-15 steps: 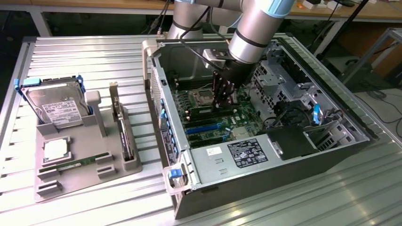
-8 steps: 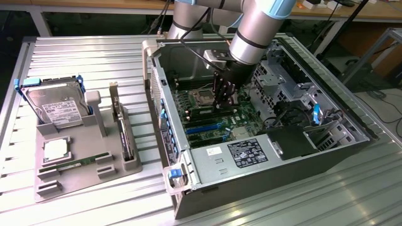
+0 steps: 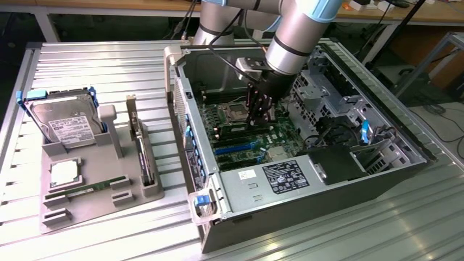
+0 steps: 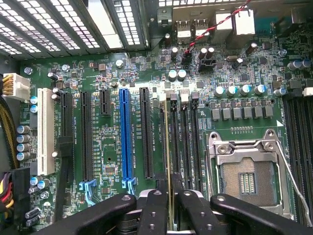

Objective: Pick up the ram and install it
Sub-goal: 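Insert the ram into the slot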

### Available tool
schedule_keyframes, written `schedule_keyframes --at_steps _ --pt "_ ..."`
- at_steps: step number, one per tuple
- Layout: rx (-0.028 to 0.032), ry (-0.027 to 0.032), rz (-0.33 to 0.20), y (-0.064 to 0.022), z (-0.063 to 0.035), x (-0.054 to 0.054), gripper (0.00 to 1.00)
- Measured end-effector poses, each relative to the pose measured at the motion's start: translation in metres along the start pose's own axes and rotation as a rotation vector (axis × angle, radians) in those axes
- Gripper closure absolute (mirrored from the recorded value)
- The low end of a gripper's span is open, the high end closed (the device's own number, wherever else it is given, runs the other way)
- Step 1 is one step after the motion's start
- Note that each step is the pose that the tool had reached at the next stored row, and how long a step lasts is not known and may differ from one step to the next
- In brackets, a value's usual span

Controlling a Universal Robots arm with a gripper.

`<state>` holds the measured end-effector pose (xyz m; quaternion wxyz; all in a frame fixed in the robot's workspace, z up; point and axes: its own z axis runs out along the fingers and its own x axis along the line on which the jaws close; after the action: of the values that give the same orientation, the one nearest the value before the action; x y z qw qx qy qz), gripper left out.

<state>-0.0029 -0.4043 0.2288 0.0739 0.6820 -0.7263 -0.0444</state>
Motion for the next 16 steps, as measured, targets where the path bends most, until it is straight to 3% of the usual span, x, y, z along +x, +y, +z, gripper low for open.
schedule_keyframes --at_steps 16 --pt "0.0005 0.0023 -0.01 -0.0002 0.001 -0.0006 0.85"
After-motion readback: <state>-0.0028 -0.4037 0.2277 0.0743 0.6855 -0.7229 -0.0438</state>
